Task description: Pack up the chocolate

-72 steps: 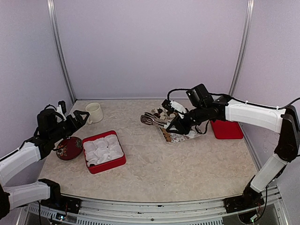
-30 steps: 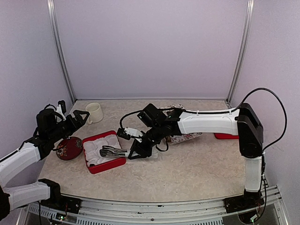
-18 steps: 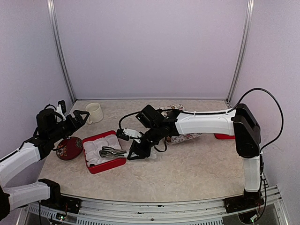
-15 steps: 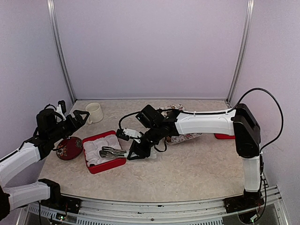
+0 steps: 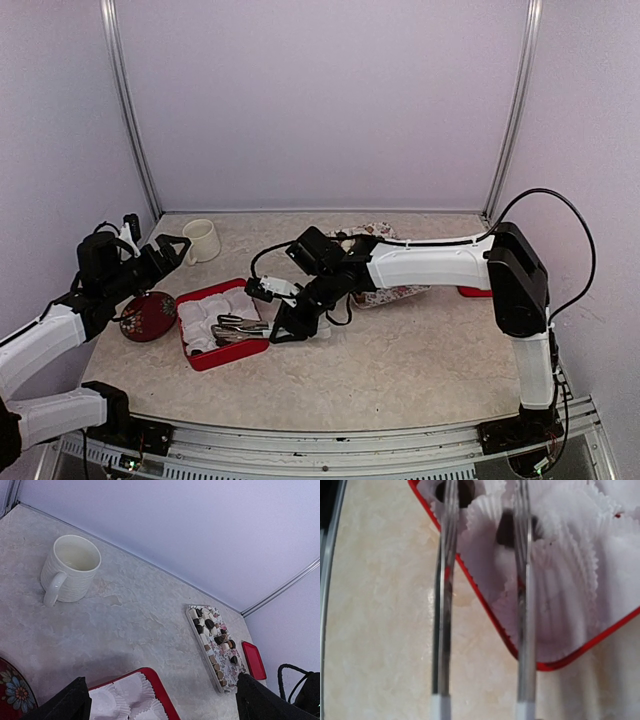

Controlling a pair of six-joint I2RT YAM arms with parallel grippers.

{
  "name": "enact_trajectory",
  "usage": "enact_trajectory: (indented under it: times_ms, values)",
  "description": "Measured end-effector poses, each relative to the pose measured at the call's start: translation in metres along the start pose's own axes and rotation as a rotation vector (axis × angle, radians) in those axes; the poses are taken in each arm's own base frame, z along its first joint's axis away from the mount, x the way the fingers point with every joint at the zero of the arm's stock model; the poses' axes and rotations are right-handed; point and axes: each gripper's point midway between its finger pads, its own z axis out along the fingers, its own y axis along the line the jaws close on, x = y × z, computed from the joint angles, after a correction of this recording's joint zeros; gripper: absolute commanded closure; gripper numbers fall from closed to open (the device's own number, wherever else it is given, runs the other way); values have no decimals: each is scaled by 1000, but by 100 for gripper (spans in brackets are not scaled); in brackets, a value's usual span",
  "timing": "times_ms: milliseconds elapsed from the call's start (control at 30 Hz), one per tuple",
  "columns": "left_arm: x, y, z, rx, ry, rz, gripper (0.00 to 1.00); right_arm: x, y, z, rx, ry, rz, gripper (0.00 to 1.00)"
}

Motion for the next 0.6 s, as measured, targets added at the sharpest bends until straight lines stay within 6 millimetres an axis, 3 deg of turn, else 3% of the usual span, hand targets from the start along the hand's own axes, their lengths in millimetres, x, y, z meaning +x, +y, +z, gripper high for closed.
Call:
enact_trajectory:
  times_ms: [400, 500, 600]
  values:
    - [0, 0, 0, 1, -2, 1, 1, -2, -1, -3, 11, -4, 4, 62]
    - [0, 0, 0, 1, -1, 1, 1, -8, -1, -13, 26, -23, 2, 62]
    - [0, 0, 0, 1, -1, 1, 1, -19, -1, -36, 49, -65, 1, 62]
